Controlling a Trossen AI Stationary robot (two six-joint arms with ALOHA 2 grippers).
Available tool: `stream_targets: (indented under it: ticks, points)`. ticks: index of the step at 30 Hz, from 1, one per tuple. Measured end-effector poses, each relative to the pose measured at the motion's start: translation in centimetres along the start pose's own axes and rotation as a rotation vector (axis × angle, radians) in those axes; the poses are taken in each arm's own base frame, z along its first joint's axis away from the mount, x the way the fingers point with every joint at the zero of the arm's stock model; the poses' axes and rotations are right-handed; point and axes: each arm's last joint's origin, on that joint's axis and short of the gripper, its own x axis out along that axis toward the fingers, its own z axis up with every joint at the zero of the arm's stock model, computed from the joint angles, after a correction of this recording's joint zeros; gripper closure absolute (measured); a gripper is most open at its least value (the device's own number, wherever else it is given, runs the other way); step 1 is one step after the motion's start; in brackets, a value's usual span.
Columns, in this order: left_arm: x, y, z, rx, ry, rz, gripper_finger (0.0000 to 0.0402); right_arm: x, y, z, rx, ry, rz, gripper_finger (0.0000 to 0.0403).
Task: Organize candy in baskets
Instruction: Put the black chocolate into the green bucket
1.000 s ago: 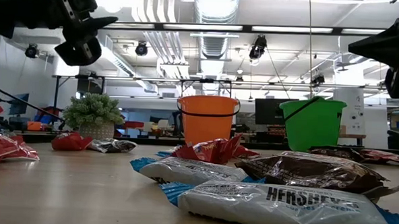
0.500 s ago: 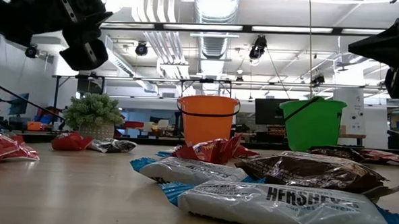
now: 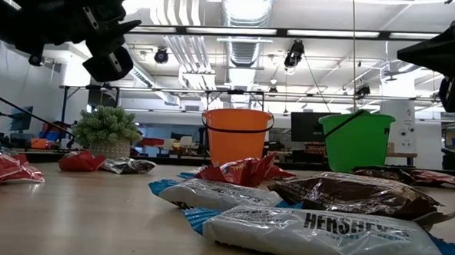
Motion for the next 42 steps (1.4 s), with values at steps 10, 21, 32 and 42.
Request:
stream_targets:
  ticks: [10, 21, 32, 42]
  points:
    - [0.0, 0.1, 0.1, 0.055, -0.003, 0.005, 0.0278, 0.0, 0.0, 0.0, 0.001, 0.004, 0.007, 0.039]
    - [-0.1, -0.2, 0.5, 0.046, -0.06, 0.001, 0.0278, 0.0, 0.0, 0.0, -0.008, 0.004, 0.007, 0.039]
    - [-0.1, 0.0, 0.9, 0.028, -0.146, 0.076, 0.0278, 0.0, 0.1, 0.0, -0.061, 0.019, 0.029, 0.039]
    - [-0.4, -1.2, 2.3, 0.055, -0.311, -0.011, 0.0278, 0.0, 0.9, 1.2, -0.289, 0.003, 0.038, 0.039]
